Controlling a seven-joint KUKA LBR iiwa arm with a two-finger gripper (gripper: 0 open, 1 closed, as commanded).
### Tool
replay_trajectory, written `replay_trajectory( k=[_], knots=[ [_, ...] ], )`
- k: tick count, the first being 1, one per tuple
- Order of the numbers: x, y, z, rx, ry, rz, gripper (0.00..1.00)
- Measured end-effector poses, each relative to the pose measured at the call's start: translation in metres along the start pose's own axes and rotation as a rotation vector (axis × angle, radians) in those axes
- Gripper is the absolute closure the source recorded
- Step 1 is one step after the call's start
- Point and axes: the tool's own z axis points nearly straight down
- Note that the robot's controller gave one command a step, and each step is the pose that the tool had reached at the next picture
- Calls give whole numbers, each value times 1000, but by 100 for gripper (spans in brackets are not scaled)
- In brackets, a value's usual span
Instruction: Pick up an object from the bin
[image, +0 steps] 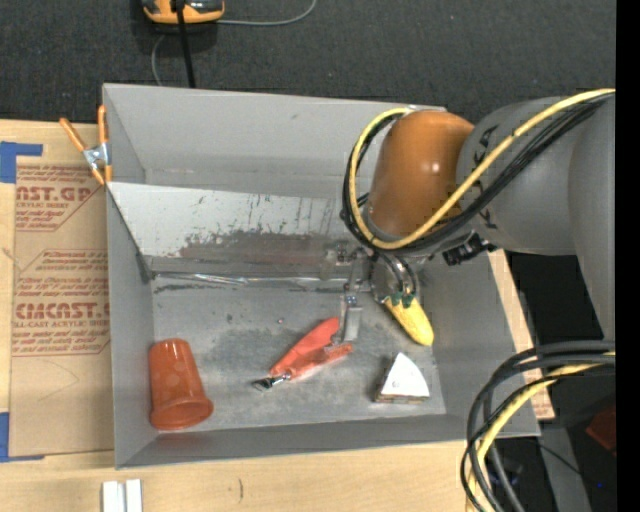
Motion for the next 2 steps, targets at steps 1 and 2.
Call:
replay_trajectory(
  k=[1,2],
  knots=[
    [-2,0,-5,0,-7,0,0],
    [9,6,31,1,-14,-110,0]
  ],
)
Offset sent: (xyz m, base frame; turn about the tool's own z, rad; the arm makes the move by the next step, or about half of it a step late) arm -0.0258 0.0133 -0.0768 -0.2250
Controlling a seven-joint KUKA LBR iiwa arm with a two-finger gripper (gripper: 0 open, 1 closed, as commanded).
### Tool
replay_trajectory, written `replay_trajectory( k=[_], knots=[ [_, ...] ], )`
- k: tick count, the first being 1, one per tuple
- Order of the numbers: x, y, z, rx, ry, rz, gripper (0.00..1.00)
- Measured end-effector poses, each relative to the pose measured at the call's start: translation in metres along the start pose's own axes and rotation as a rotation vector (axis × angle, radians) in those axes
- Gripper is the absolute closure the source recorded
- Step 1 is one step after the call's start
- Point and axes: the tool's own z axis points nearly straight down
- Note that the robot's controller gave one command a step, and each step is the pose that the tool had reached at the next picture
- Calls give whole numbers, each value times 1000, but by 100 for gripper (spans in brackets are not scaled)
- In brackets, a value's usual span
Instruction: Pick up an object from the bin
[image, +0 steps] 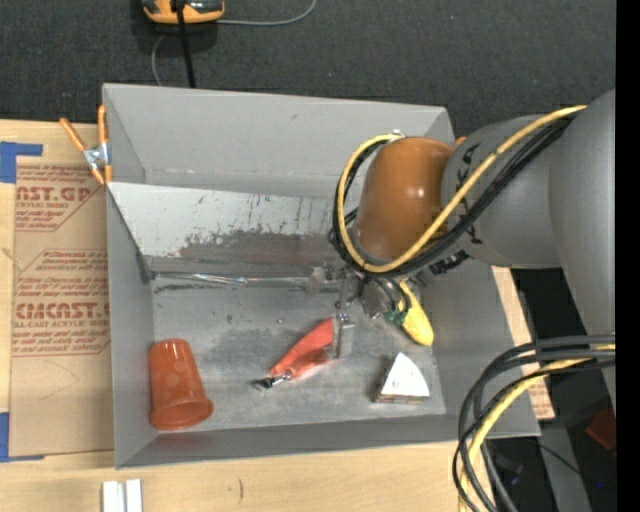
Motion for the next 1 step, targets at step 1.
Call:
replay_trajectory(
  k=[1],
  knots=[
    [11,2,38,-2,14,-77,0]
  ],
)
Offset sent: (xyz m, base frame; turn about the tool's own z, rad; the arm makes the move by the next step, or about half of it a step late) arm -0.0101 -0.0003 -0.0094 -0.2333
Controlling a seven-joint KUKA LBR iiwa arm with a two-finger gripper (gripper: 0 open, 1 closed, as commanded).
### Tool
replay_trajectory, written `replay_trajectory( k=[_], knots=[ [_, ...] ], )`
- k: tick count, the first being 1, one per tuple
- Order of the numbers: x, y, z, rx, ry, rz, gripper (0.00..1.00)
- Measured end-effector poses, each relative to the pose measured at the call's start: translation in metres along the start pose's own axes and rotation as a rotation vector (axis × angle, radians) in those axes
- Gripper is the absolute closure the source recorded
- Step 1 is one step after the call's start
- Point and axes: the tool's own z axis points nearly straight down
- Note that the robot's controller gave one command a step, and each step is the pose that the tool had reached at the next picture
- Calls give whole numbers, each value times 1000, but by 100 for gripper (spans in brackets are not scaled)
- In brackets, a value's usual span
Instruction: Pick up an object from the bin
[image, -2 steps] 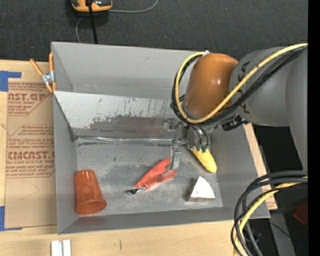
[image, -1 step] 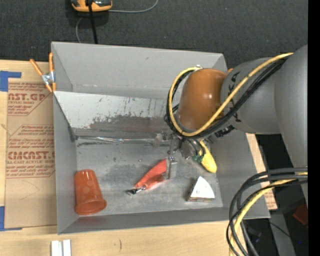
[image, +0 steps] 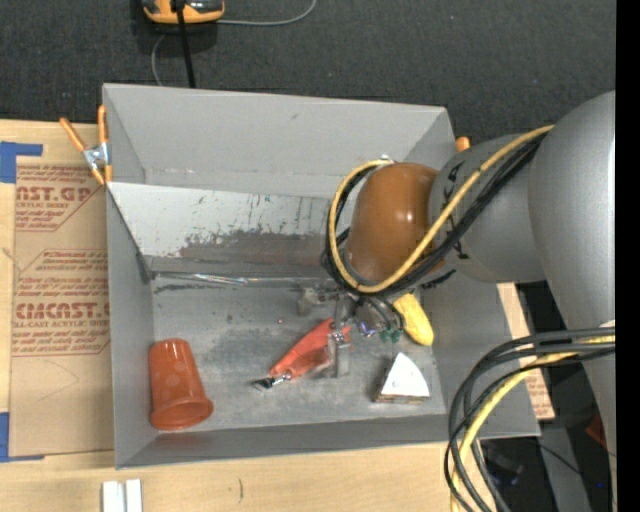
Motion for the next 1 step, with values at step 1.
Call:
replay_trajectory(
  k=[1],
  knots=[
    [-1,0,-24,3,-13,-148,0]
  ],
)
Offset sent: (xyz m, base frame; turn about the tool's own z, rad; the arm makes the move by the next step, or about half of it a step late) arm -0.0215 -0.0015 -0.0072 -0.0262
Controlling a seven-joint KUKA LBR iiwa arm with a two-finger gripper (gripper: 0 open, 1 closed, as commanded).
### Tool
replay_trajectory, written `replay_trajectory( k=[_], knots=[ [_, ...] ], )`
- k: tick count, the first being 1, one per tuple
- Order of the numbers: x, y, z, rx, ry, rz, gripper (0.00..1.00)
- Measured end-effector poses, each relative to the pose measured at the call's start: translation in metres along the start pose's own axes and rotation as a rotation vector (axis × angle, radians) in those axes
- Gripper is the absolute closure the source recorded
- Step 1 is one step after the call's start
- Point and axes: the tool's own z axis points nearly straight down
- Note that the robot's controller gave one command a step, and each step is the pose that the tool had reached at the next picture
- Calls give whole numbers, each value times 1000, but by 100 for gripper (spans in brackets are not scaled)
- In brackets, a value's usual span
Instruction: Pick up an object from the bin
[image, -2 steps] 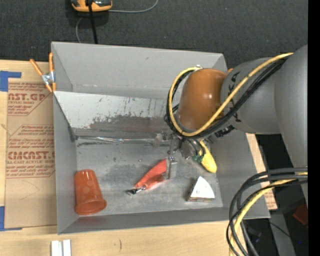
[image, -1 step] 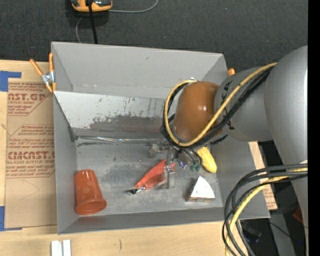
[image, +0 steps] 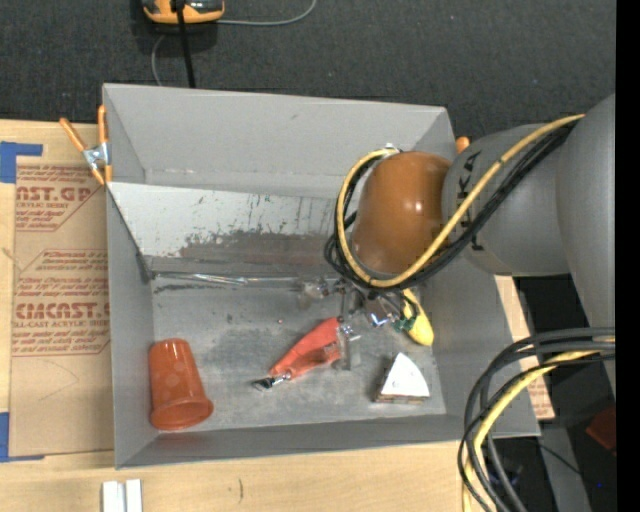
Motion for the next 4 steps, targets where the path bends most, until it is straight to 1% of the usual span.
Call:
replay_trajectory(
  k=[1,2,4],
  knots=[
    [16,5,22,-3,7,102,0],
    [-1,9,30,-1,0,-87,100],
    [0,9,26,-1,1,-87,100]
  ],
)
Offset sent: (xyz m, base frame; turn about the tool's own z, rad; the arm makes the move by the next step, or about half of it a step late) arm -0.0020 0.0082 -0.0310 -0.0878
